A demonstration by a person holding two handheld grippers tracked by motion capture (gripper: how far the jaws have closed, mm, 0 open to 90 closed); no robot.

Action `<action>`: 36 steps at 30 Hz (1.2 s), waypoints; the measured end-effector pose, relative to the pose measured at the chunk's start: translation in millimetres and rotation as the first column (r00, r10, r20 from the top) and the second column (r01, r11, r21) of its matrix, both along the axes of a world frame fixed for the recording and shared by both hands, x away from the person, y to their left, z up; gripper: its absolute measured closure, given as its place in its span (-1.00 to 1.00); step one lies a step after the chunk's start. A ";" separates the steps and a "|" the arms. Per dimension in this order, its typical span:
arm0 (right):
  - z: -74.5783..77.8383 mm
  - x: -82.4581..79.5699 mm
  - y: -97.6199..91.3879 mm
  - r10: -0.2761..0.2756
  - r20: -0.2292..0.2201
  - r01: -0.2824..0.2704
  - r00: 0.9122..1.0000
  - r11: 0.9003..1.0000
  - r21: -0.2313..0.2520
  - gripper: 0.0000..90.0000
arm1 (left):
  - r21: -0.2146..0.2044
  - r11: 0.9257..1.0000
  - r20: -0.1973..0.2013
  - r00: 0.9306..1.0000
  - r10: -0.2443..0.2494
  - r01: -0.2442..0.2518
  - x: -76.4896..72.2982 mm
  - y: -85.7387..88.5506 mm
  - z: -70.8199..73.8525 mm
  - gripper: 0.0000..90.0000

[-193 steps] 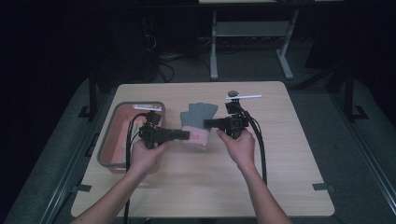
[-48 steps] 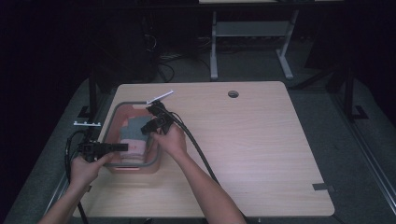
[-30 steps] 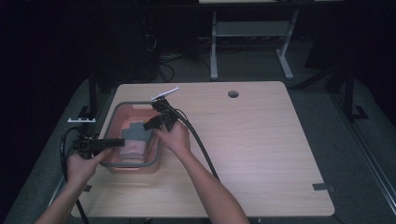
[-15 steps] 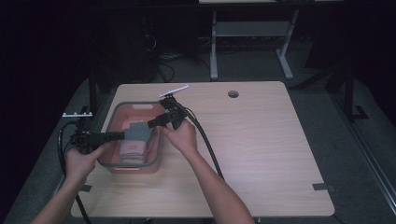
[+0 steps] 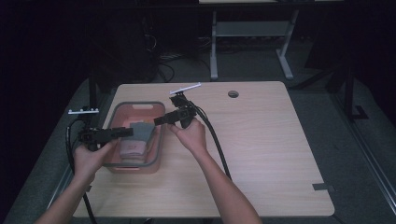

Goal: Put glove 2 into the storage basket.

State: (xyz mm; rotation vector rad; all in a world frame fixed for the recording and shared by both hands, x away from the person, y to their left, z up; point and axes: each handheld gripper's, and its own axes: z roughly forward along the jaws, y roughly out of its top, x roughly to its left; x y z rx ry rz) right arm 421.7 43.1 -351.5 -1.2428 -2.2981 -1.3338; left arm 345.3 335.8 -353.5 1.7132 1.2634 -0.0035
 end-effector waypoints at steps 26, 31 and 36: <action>7.2 -8.4 -71.9 -0.105 -0.004 0.105 0.995 0.994 0.031 -0.04 | 0.021 0.995 0.017 0.995 -0.101 0.100 1.6 -51.2 5.5 -0.18; 6.0 -11.6 -89.1 -0.124 0.003 0.124 0.992 0.992 0.024 -0.05 | 0.026 0.992 0.021 0.992 -0.127 0.126 1.3 -64.2 4.8 -0.20; 5.1 -15.6 -108.3 -0.156 0.001 0.156 0.988 0.988 0.023 -0.08 | 0.035 0.987 0.022 0.987 -0.156 0.155 1.3 -81.6 4.6 -0.23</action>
